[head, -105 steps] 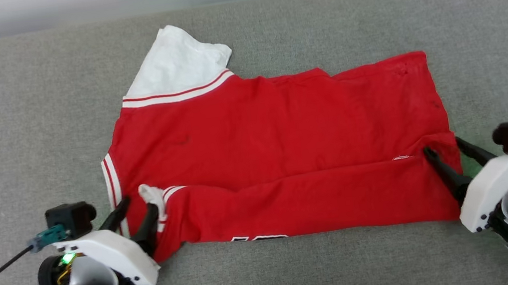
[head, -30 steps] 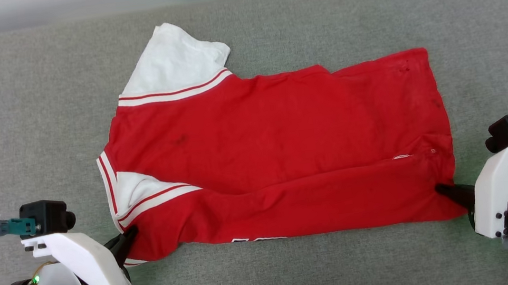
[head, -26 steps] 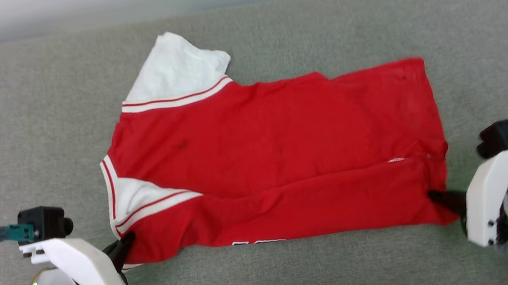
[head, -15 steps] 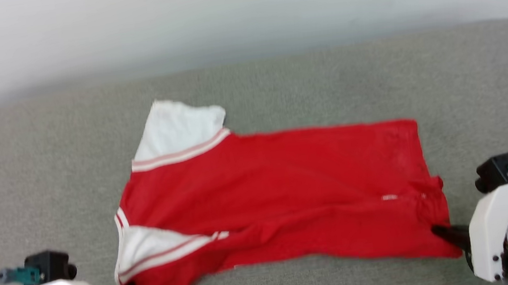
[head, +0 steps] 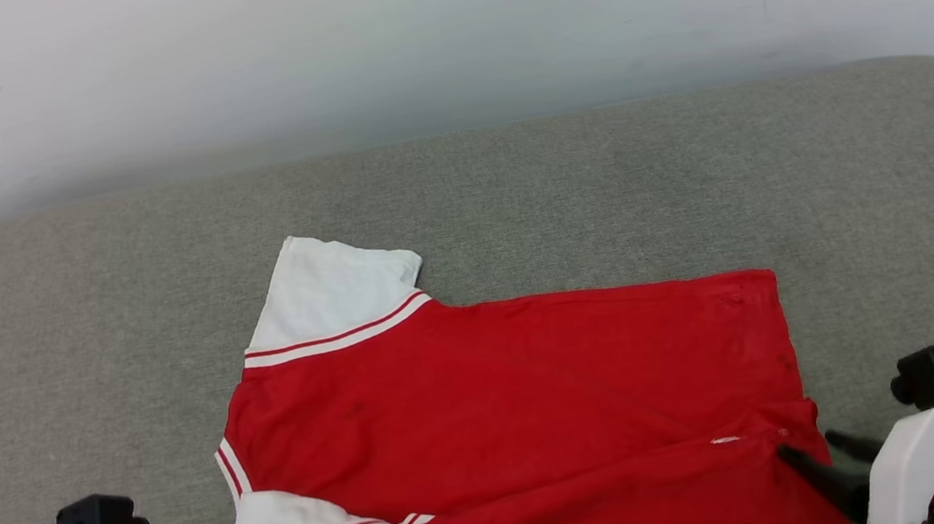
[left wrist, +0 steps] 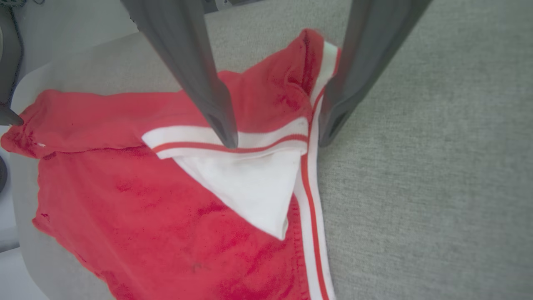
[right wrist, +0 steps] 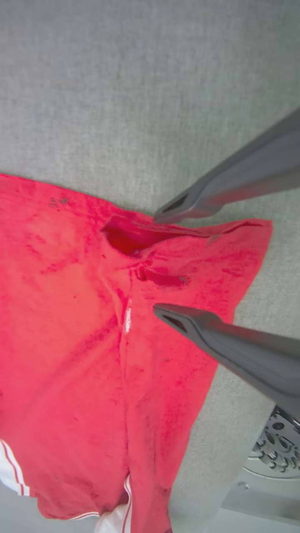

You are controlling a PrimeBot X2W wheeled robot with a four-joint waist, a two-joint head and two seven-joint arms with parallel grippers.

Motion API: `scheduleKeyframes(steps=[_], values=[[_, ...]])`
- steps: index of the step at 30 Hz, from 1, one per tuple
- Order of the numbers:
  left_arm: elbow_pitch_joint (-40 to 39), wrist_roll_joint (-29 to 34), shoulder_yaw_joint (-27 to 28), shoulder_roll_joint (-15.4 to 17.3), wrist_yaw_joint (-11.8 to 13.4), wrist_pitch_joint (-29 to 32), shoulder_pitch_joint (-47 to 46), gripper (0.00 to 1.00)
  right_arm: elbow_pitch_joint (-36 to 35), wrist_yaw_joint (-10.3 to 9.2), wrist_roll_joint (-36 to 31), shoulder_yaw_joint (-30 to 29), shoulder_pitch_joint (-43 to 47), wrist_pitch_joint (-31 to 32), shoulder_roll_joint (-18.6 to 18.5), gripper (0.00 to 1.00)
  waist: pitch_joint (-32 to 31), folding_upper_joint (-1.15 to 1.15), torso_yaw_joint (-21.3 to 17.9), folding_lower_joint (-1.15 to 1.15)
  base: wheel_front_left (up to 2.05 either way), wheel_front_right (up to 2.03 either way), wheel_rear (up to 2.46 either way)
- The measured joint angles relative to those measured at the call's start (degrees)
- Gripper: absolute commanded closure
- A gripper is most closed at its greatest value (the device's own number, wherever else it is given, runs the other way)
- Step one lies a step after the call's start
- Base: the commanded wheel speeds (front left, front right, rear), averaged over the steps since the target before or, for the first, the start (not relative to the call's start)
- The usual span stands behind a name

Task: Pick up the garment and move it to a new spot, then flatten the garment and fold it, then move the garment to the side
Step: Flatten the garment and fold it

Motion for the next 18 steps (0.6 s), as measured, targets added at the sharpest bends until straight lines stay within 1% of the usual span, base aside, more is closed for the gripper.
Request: scheduleKeyframes(steps=[5,8,13,18], values=[[0.53,2.97,1.03,-0.22,0.12,-3.6,-3.03,0.0,-1.7,0.01,-4.31,-0.51,-1.14,-12.1,0.27,0.0,-0.27,0.0,-0.93,0.0,0.0,0.0,0.0],[0.24,6.41,1.45,-0.31,1.16,-7.13,-5.87,0.0,-2.8,0.0,-6.87,-1.21,-2.15,-19.17,1.18,0.0,-0.55,0.0,-1.91,0.0,0.0,0.0,0.0],[0.4,11.4,1.82,-0.73,2.16,-12.28,-11.17,0.0,-5.7,0.0,-9.33,-2.54,-4.2,-25.07,2.14,0.0,1.05,0.0,-3.13,0.0,0.0,0.0,0.0],[1.75,14.45,2.27,-1.12,2.05,-15.69,-19.03,0.0,-9.57,0.01,-12.24,-4.19,-7.71,-29.49,3.66,0.0,5.19,0.0,-4.44,0.0,0.0,0.0,0.0]])
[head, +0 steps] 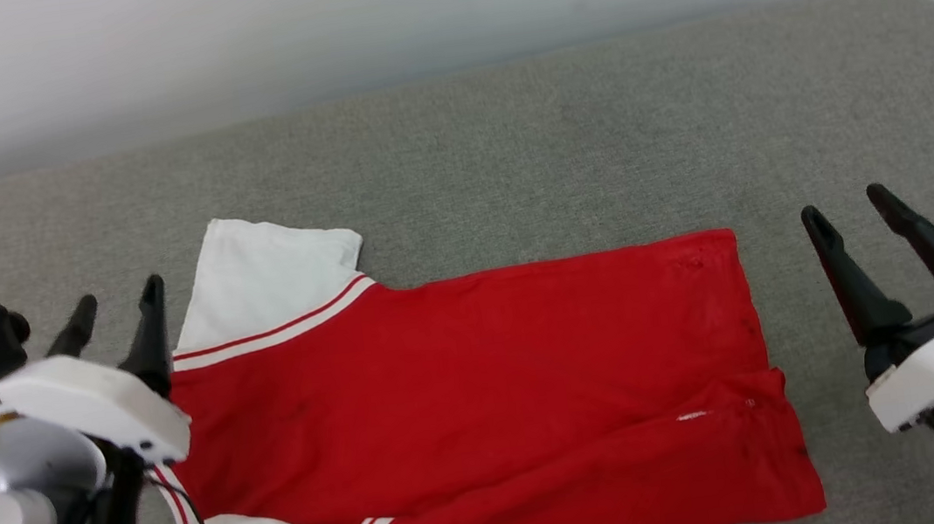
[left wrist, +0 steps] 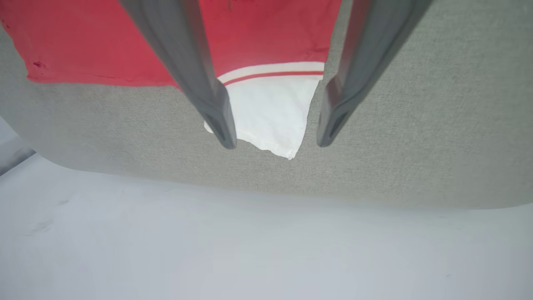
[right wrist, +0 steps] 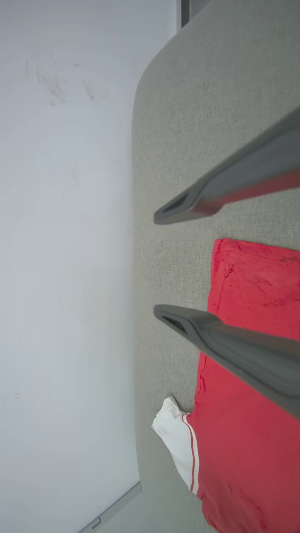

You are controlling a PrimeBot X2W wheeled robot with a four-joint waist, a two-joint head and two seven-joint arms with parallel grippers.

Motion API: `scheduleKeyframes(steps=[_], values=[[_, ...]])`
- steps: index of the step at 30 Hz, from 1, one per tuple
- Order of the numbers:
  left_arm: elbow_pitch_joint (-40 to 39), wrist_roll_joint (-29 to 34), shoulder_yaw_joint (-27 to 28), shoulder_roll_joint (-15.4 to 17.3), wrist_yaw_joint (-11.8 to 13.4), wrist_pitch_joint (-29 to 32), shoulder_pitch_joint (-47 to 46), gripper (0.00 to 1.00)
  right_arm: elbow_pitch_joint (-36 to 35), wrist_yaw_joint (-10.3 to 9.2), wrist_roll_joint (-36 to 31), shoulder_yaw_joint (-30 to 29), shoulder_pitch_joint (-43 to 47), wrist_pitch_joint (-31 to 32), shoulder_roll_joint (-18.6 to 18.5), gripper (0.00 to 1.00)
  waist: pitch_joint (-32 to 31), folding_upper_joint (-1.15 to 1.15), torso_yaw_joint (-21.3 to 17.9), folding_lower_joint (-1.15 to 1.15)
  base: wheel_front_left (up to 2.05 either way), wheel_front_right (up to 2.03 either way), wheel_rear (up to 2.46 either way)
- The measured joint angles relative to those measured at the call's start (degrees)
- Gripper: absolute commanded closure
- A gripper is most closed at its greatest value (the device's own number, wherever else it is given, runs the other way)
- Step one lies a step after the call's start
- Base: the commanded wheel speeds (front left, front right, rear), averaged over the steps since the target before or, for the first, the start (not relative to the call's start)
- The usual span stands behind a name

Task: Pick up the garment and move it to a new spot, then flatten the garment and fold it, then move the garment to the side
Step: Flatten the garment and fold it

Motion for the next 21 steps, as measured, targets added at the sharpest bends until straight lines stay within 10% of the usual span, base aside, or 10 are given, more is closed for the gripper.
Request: scheduleKeyframes(steps=[9,21], values=[[6.58,-1.91,1.02,0.97,-4.54,3.67,-17.34,0.0,-3.19,-0.01,-1.48,-1.13,-5.94,-2.97,2.05,0.0,10.27,0.0,-2.97,0.01,0.0,0.0,0.0],[12.78,-7.33,-2.65,12.52,-7.01,31.98,-29.43,0.0,-1.83,0.0,-0.65,0.41,-8.71,-4.07,3.61,0.0,20.16,0.0,-7.73,0.01,0.0,0.0,0.0]])
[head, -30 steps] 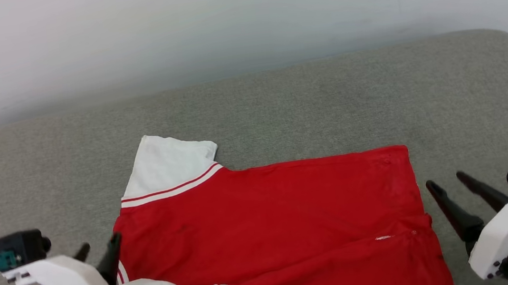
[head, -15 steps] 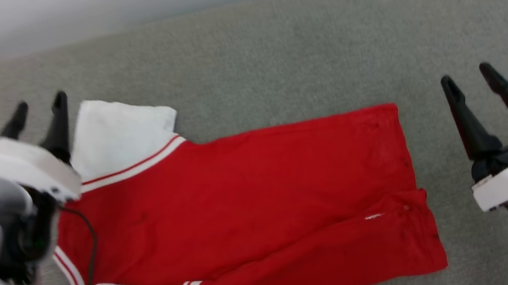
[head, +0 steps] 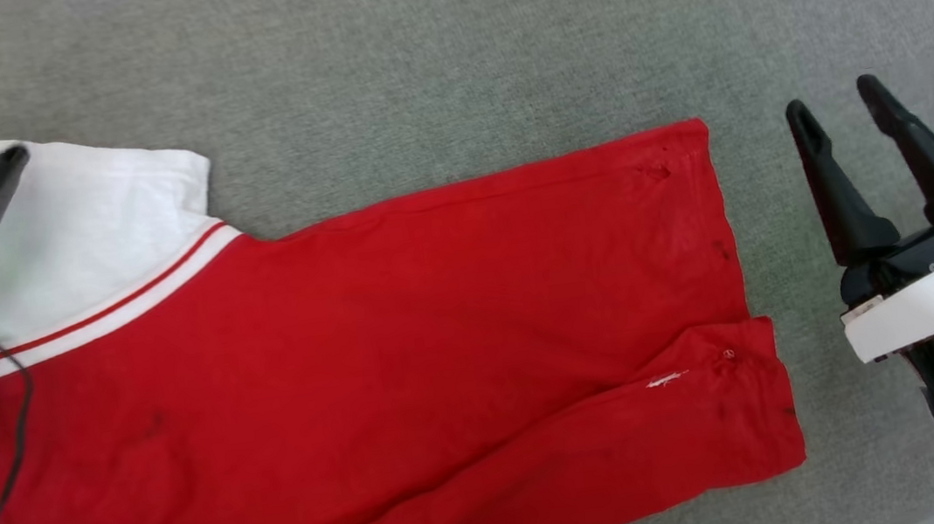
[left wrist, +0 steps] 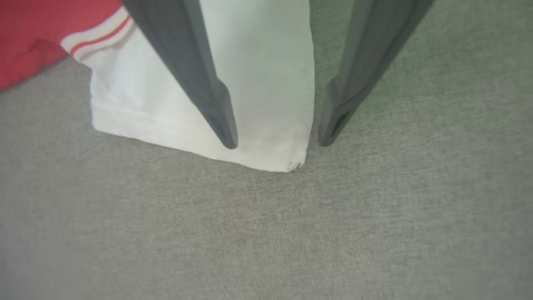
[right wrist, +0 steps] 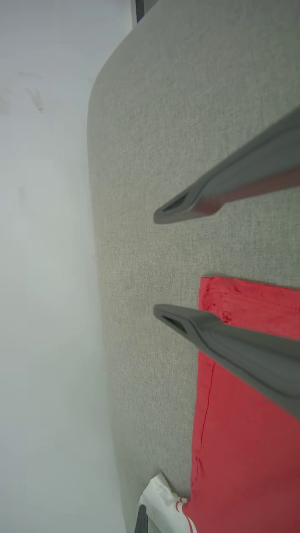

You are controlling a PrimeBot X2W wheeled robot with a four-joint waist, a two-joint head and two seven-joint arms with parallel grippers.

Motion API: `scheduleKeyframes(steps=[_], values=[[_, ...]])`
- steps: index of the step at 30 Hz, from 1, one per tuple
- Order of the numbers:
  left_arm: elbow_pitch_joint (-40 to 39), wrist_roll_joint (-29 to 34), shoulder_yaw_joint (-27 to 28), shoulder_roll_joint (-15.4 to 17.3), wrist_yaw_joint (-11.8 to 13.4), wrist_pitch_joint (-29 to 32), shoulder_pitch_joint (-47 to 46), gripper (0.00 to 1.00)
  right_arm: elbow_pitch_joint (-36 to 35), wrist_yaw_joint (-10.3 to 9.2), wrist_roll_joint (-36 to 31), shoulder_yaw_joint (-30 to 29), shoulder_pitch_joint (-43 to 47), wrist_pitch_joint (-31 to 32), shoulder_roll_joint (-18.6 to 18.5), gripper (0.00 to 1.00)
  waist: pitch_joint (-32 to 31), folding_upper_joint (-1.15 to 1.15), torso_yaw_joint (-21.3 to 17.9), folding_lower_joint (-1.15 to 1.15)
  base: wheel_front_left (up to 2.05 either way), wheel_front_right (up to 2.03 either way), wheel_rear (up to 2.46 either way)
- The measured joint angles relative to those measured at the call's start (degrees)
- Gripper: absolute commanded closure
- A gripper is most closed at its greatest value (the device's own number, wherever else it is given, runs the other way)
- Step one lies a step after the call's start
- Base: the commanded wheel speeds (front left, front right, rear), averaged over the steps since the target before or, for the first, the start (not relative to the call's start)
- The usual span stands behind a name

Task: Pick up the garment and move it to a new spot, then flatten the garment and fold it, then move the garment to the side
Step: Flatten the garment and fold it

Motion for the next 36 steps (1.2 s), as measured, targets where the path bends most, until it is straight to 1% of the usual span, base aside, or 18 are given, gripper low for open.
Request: scheduleKeyframes(steps=[2,4,6,7,8,9,10,13,15,17,21,26,28,36], values=[[0.45,-0.62,-0.7,1.59,0.35,4.3,-0.21,0.0,0.57,-0.01,0.4,0.54,-0.14,-0.36,0.21,0.0,1.03,0.0,-0.73,0.0,0.0,0.0,0.0],[0.56,-0.79,-1.05,2.86,1.04,7.04,-0.77,0.0,1.15,-0.01,1.11,1.09,-0.69,-0.49,0.36,0.0,1.98,0.0,-1.29,0.0,0.0,0.0,0.0],[0.86,-1.34,-1.31,3.22,1.74,9.13,-1.28,0.0,1.78,0.0,1.77,1.75,-1.08,-0.89,0.64,0.0,2.77,0.0,-1.77,-0.01,0.0,0.0,0.0],[1.16,-1.93,-1.29,3.01,2.15,9.89,-1.53,0.09,2.19,0.0,1.97,1.97,-1.18,-0.88,0.66,0.0,3.05,0.0,-2.0,-0.01,0.0,0.0,0.0],[1.49,-2.54,-1.26,2.98,2.57,10.55,-1.66,0.65,2.47,0.0,2.45,2.13,-1.31,-1.03,0.69,0.0,3.24,0.0,-2.2,-0.01,0.0,0.0,0.0],[1.66,-2.69,-1.26,2.97,2.99,11.11,-1.83,0.95,2.97,0.0,3.28,2.21,-1.53,-0.77,0.66,0.0,3.39,0.0,-2.37,-0.01,0.0,0.0,0.0],[1.77,-2.75,-1.15,2.8,3.08,11.11,-1.86,1.0,3.34,-0.01,3.87,2.44,-1.77,-0.66,0.52,0.0,3.48,0.0,-2.48,-0.01,0.0,0.0,0.0],[2.87,-2.99,-0.87,2.08,3.19,10.01,-1.85,1.0,4.71,0.0,5.7,2.75,-2.74,0.35,-0.55,0.0,3.35,0.0,-2.45,-0.01,0.0,0.0,0.0],[3.7,-2.93,-1.0,0.8,3.05,9.06,-1.85,1.0,5.68,-0.01,7.38,3.14,-3.43,1.92,-1.47,0.0,2.83,0.0,-2.25,-0.01,0.0,0.0,0.0],[4.28,-2.87,-1.15,0.22,2.91,8.45,-1.9,1.0,7.17,-0.01,9.36,3.97,-4.75,4.61,-2.74,0.0,2.31,0.0,-1.84,-0.01,0.0,0.0,0.0],[5.21,-3.0,-1.54,-1.54,1.92,6.8,-2.49,1.0,11.28,-0.01,13.77,6.15,-9.1,13.03,-5.95,0.0,1.31,0.0,-0.39,-0.01,0.0,0.0,0.0],[4.12,-2.57,-3.0,-4.61,0.44,4.93,-3.88,1.0,15.58,-0.01,18.39,9.31,-14.07,26.46,-9.4,0.0,0.5,0.0,2.69,-0.01,0.0,0.0,0.0],[3.28,-2.2,-3.49,-5.16,-0.05,4.33,-4.56,1.0,17.01,-0.01,19.06,10.05,-15.74,30.96,-10.09,0.0,0.39,0.0,4.09,-0.01,0.0,0.0,0.0],[0.23,-1.23,-4.42,-7.04,-1.05,2.0,-5.86,1.0,22.1,0.0,19.57,10.98,-22.01,44.08,-11.61,0.0,1.29,0.0,8.73,-0.01,0.0,0.0,0.0]])
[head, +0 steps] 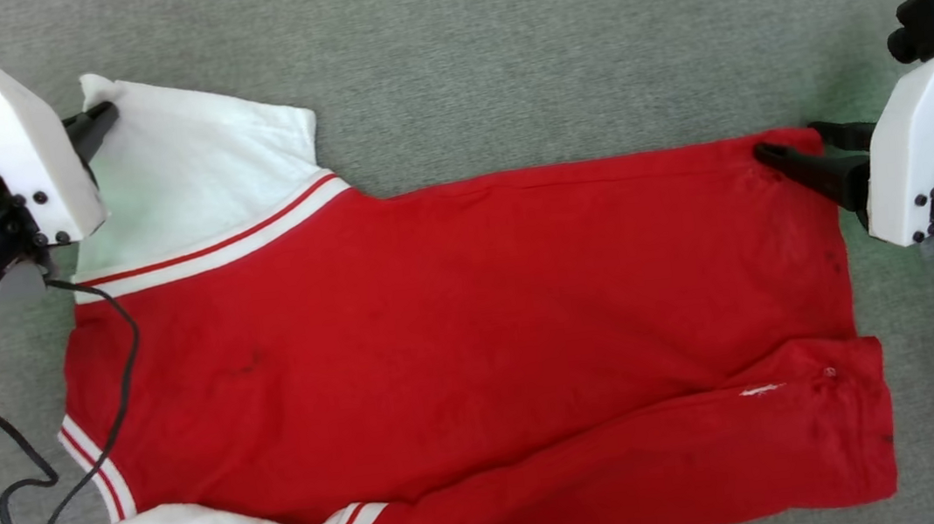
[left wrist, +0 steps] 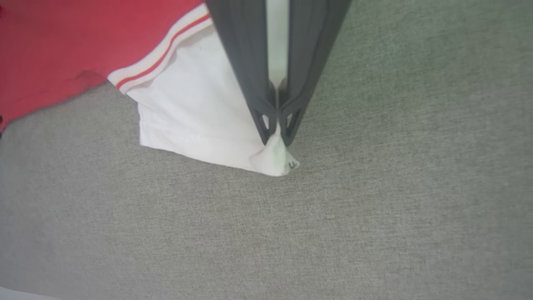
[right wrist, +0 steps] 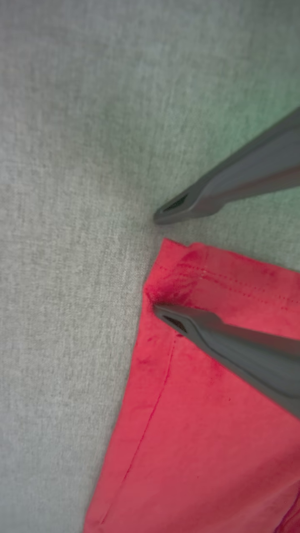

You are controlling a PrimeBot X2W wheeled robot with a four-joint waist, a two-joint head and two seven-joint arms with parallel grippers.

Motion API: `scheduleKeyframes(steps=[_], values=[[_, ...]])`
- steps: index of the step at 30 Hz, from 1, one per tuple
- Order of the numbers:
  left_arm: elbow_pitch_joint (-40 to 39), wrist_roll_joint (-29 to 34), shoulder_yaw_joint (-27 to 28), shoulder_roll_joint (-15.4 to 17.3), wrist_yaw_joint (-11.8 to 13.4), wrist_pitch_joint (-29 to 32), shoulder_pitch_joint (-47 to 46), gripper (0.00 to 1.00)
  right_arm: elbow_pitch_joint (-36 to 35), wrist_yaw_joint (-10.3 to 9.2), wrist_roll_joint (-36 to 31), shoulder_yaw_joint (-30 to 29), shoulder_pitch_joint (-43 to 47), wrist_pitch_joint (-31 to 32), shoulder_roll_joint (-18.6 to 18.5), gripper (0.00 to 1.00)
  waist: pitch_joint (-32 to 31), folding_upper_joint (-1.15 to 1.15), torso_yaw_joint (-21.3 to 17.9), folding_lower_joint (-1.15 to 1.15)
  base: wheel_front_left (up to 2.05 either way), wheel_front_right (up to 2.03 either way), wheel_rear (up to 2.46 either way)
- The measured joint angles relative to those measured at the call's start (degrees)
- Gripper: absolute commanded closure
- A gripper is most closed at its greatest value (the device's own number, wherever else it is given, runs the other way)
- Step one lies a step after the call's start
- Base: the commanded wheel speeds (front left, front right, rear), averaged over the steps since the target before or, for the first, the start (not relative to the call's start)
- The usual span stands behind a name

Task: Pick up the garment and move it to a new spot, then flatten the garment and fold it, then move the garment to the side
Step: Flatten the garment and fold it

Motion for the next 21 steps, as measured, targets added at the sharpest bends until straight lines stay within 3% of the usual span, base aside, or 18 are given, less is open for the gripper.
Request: scheduleKeyframes(steps=[1,2,3,4,11,21], values=[[-0.11,0.02,-0.13,-0.19,-0.02,-0.19,0.0,1.0,0.47,0.0,-0.19,-0.03,-0.4,1.22,-0.11,0.11,0.05,0.0,0.42,0.0,0.0,0.0,0.0],[-0.2,0.09,-0.24,-0.34,-0.04,-0.36,0.01,1.0,0.88,0.01,-0.6,-0.03,-0.83,2.4,-0.3,0.6,0.07,0.0,0.79,0.0,0.0,0.0,0.0],[-0.25,0.09,-0.34,-0.51,-0.11,-0.53,0.01,1.0,1.09,0.01,-0.69,-0.09,-1.2,3.28,-0.36,0.84,0.05,0.0,1.12,0.0,0.0,0.0,0.0],[-0.22,0.09,-0.44,-0.57,-0.2,-0.71,0.08,1.0,1.26,0.01,-0.75,-0.23,-1.29,3.6,-0.32,1.0,-0.07,0.0,1.36,0.0,0.0,0.0,0.0],[0.22,-0.03,0.43,-0.98,-0.6,-3.85,1.96,1.0,0.05,0.0,-4.7,-0.32,-0.99,0.67,0.31,1.0,-2.51,0.0,2.12,0.0,0.0,0.0,0.0],[-2.86,-3.82,6.06,-0.86,-0.62,-11.22,12.91,1.0,-4.82,0.0,-9.1,-6.73,6.14,-5.53,2.1,1.0,-9.8,0.0,2.98,0.0,0.0,0.0,0.0]])
